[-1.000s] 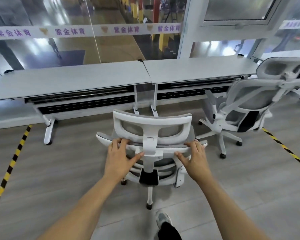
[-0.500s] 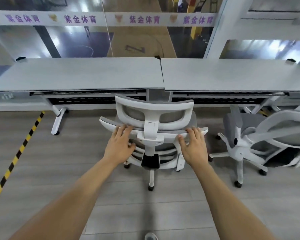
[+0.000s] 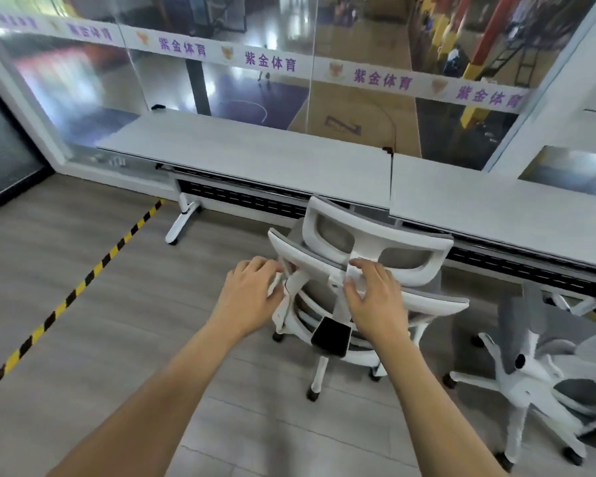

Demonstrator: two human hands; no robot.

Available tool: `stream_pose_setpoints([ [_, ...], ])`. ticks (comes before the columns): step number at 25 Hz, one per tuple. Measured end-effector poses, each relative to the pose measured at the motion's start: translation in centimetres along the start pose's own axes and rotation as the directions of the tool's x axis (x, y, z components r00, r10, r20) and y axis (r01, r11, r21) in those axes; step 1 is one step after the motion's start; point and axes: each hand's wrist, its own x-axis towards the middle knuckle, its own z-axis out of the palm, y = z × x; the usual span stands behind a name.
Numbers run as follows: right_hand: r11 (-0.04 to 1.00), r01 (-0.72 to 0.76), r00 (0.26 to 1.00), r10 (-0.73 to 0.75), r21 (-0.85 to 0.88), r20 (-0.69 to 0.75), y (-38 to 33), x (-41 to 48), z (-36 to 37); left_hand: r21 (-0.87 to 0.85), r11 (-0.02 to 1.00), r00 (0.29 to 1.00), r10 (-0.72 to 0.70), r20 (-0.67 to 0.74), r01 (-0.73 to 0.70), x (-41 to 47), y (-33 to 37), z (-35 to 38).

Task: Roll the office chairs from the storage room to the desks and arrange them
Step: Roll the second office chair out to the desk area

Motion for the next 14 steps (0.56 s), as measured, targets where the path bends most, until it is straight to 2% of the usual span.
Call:
stream_pose_setpoints([
  [3, 0.984, 0.160, 0.980, -0.168, 0.075, 0.110, -7.5, 0.3, 2.9, 0.000, 0.996, 0.986, -0.086, -0.143, 0.087, -4.7, -3.1, -3.9],
  [6, 0.931, 0.336, 0.919, -0.357, 0.145, 0.164, -15.5, -1.1, 5.9, -0.016, 0.976, 0.931, -0.212, -0.296, 0.217, -10.4, -7.1, -7.8],
  [9, 0.830, 0.494, 0.812, -0.547, 0.260, 0.201, -24.1, -4.6, 9.2, -0.028, 0.931, 0.855, -0.345, -0.388, 0.363, -17.8, -11.3, -12.0],
  [14, 0.648, 0.622, 0.615, -0.752, 0.440, 0.238, -38.3, -14.7, 14.9, -0.022, 0.788, 0.678, -0.543, -0.496, 0.615, -33.7, -17.6, -17.9],
])
